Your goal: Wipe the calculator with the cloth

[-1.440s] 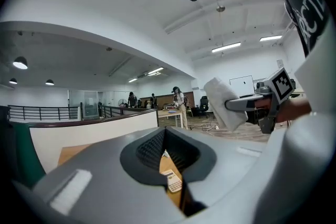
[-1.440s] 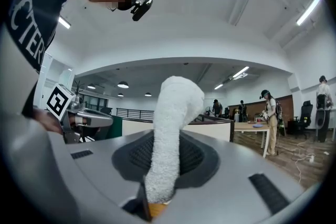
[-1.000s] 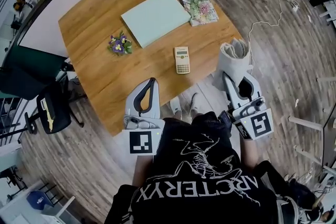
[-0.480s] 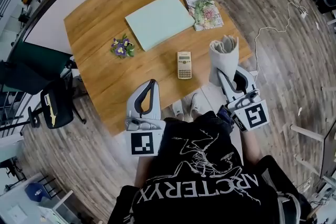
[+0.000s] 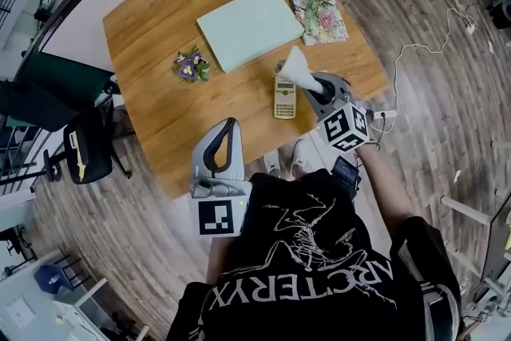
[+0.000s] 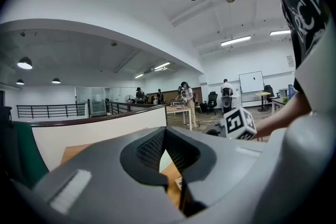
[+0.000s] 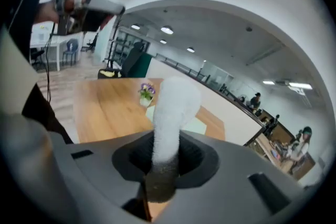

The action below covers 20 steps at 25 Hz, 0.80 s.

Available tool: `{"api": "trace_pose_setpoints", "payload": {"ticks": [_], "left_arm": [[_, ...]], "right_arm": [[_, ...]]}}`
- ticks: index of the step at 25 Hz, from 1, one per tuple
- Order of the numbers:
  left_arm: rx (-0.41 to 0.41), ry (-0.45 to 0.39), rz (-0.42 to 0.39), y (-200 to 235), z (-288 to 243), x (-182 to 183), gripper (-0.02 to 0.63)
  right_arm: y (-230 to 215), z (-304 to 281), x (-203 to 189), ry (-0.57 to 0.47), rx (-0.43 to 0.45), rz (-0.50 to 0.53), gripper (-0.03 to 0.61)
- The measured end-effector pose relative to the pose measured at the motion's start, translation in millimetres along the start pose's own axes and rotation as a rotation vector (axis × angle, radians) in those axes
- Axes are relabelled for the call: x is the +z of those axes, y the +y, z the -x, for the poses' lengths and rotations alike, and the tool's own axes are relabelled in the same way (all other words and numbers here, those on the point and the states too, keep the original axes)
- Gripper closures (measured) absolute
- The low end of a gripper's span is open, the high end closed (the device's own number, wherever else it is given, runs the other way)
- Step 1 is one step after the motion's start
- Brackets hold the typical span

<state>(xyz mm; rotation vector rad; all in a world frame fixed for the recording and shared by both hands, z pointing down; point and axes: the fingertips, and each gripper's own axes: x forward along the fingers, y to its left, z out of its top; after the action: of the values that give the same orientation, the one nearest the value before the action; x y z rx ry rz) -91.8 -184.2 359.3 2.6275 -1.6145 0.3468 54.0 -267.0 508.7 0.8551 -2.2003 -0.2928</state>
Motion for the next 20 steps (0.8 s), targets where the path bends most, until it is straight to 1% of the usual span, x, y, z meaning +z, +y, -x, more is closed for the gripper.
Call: {"api": "trace_pose_setpoints", "payload": {"ticks": [5, 7, 10, 14, 17, 20], "left_arm": [[0.048, 0.019, 0.024, 6.0, 13.7, -5.3, 0.611], [0.066, 0.031, 0.024, 10.2, 18.7, -6.8, 0.611], [0.096, 0.047, 0.023, 16.3, 25.3, -9.4, 0.611], [0.139, 0.063, 0.028, 25.3, 34.9, -14.5, 0.611], [0.162, 0.053, 0.013, 31.0, 39.5, -15.8, 0.611], [0.172, 0.073, 0.029, 31.7, 41.5, -18.8, 0.611]], "right_arm": [[40.5, -80.5, -46.1, 0.180, 0.172, 0.313, 0.485], [54.6, -108.7, -64.7, 0.235, 0.231, 0.384, 0.485], [70.7, -139.4, -91.0, 0.308, 0.300, 0.447, 0.485], [84.6, -161.6, -113.2, 0.372, 0.346, 0.519, 0.485], [91.6, -168.7, -122.8, 0.393, 0.371, 0.523, 0.485], [93.1, -170.0, -123.4, 0.392, 0.381, 0.511, 0.485]]}}
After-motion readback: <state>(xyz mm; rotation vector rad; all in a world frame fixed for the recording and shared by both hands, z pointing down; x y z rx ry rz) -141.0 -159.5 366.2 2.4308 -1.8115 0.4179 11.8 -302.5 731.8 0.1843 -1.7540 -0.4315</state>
